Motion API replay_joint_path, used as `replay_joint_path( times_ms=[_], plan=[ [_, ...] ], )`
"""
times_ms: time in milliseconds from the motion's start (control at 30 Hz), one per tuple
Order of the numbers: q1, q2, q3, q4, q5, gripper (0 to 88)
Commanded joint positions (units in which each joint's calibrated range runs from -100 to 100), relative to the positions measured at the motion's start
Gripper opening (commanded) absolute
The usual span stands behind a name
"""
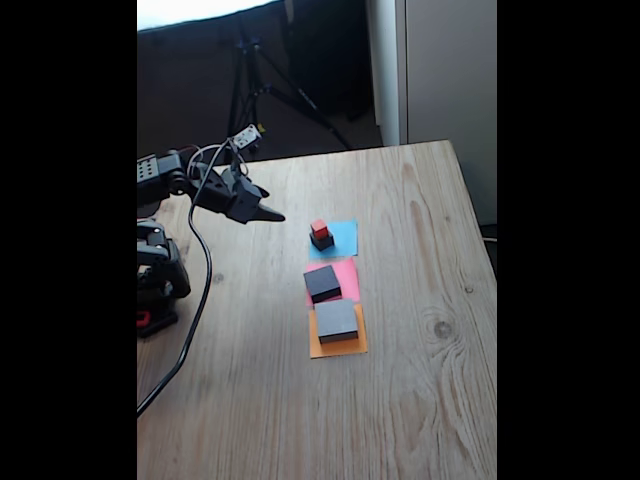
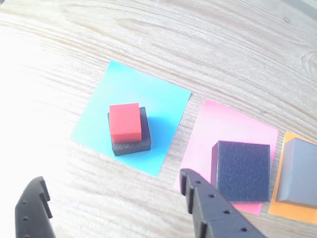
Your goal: Tower of hanoi
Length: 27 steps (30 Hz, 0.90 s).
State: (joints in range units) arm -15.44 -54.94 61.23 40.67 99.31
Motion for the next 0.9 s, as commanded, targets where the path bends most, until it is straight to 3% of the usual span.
replay_joint_path(
  times_ms=[0, 300, 567, 867],
  plan=[
    [1.35, 1.72, 8.67, -19.75, 0.69, 33.5],
    [1.27, 5.58, 25.95, -51.88, 0.69, 35.6],
    [1.69, 15.73, 33.04, -74.22, 0.69, 35.8],
    [1.44, 30.41, 34.49, -90.00, 0.69, 35.8]
  ],
)
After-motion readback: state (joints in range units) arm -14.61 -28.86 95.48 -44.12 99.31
